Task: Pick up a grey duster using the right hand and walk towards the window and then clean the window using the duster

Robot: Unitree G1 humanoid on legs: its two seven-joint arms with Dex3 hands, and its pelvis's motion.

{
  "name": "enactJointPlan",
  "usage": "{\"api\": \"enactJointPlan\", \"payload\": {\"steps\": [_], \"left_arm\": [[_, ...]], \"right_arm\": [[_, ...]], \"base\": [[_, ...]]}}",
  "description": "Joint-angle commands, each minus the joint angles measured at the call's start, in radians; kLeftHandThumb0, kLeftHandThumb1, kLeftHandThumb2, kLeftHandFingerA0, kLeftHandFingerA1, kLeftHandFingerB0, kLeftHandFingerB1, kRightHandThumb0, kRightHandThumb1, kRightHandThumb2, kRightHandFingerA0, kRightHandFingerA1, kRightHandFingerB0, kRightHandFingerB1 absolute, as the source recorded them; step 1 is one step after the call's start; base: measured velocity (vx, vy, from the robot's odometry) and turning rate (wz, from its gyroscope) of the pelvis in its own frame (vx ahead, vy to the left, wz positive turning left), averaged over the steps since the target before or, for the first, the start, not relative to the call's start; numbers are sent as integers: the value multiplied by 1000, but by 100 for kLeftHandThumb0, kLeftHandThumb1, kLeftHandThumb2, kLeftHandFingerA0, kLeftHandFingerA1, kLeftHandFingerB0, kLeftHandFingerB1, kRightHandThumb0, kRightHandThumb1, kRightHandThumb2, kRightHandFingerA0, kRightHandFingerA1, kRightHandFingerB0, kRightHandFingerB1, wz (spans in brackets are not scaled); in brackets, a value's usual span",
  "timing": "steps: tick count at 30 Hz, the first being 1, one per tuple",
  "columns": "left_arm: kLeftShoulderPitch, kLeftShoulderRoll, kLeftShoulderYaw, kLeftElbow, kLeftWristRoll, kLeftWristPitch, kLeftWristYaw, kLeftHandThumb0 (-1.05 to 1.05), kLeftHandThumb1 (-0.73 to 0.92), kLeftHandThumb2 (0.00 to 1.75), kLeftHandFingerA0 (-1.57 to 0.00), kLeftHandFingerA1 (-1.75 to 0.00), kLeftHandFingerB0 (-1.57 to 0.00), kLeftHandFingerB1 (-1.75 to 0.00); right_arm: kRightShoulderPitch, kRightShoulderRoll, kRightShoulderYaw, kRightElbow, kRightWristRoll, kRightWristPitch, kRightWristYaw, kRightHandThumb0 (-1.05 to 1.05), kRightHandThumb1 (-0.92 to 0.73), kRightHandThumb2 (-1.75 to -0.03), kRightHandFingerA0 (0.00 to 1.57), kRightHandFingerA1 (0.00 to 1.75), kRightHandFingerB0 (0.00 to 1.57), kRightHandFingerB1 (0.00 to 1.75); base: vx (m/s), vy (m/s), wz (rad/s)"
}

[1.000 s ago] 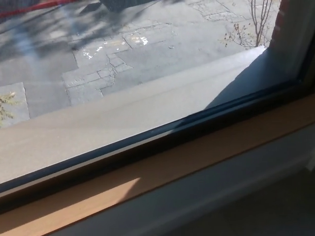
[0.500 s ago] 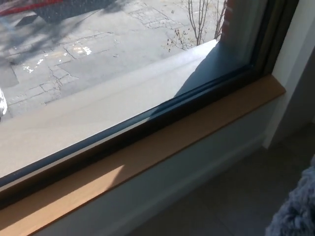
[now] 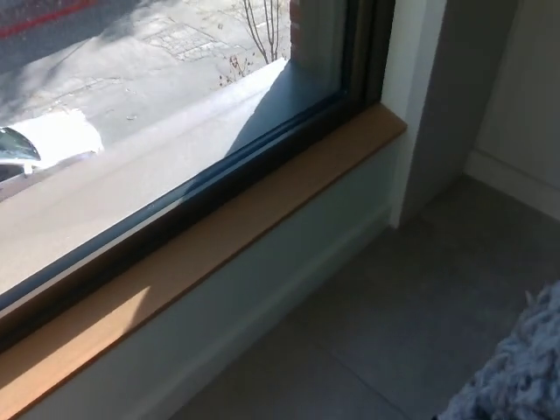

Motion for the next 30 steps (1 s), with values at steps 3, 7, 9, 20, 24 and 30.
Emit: {"api": "enactJointPlan", "payload": {"steps": [3, 7, 9, 20, 24, 30], "left_arm": [[-9, 12, 6, -26, -25, -66, -10, -7, 63, 89, -104, -120, -92, -100], [-8, 10, 2, -38, -20, -73, 1, -5, 67, 84, -105, -118, -92, -99], [-7, 10, 1, -40, -21, -73, 2, -5, 67, 84, -105, -118, -92, -99], [-7, -2, 13, -86, -43, -77, -11, -8, 66, 79, -107, -109, -92, -95], [-9, -1, 19, -93, -52, -71, -27, -13, 72, 71, -104, -114, -89, -92], [-3, -6, 12, -104, -44, -79, -17, -9, 70, 75, -105, -111, -92, -95]], "right_arm": [[-17, -73, 30, 24, 62, 8, 33, -25, -47, -114, 103, 175, 87, 161], [-34, -98, 15, 18, 89, 62, -8, -30, -44, -112, 129, 142, 112, 132], [-38, -106, 15, 16, 95, 67, -17, -30, -44, -112, 129, 142, 112, 132], [-70, -124, 18, 35, 112, 92, -52, -29, -45, -112, 131, 143, 113, 133], [-95, -123, 86, 161, -11, -3, -48, -24, -35, -135, 107, 175, 90, 168], [-123, -123, 142, 217, -49, -21, -65, -35, -49, -105, 108, 175, 86, 175]], "base": [[-10, 81, -25], [71, 272, -27], [120, 433, -34], [139, -45, -24], [253, -339, -16], [212, -161, -39]]}}
